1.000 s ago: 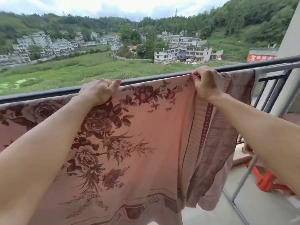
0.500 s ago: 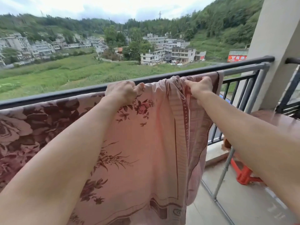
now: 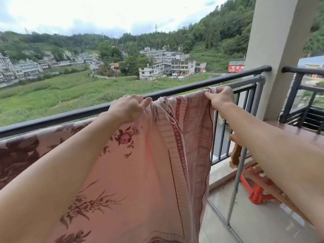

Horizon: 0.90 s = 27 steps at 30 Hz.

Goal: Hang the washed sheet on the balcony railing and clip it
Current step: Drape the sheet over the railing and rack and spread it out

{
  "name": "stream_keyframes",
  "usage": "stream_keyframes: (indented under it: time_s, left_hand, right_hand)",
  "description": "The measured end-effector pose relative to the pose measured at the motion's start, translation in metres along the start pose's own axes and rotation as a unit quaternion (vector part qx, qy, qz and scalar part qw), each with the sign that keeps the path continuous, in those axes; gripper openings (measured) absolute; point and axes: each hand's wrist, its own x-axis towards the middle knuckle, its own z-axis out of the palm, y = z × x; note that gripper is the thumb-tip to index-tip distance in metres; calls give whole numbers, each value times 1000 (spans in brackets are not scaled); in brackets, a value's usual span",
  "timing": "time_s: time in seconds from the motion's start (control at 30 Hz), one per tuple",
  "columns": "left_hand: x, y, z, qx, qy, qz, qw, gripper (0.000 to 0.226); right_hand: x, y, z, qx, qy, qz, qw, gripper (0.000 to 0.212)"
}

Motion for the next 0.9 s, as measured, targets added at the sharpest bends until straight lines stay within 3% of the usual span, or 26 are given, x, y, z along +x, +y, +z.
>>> stream_keyframes:
  time_s: [0.1, 0.23, 0.3, 0.37, 0.43, 0.5, 0.57, 0.67, 0.8, 0.9]
  left_hand:
    - [26, 25, 9, -9, -15, 23, 1000, 56]
    - [51, 42, 17, 13, -15, 48, 999, 61]
    - [59, 49, 20, 24, -17, 64, 998, 58]
    - [66, 61, 22, 39, -23, 76, 996, 57]
    - [77, 78, 25, 39, -34, 85, 995, 55]
    - [89, 98, 27, 35, -45, 90, 994, 52]
    - [98, 119, 30, 30, -48, 84, 995, 49]
    - [104, 142, 40, 21, -37, 59, 997, 45]
    - [106, 163, 49, 28, -1, 11, 1000, 42]
    - [111, 183, 57, 21, 13, -19, 1000, 37]
  right_hand:
    - [22, -1, -19, -113, 35, -85, 989, 13]
    - [83, 27, -82, -197, 143, -9, 970, 28]
    - [101, 44, -107, -257, 143, 30, 955, 31]
    - [104, 45, -110, -291, 135, -22, 947, 27]
    - [97, 34, -95, -262, 90, -148, 949, 34]
    - [86, 21, -74, -216, -32, -256, 942, 42]
    - [81, 16, -58, -201, -124, -324, 916, 31]
    - [99, 23, -55, -184, -96, -380, 901, 15]
    - [151, 38, -80, -259, -82, -390, 880, 19]
    - [180, 46, -100, -255, -130, -389, 876, 18]
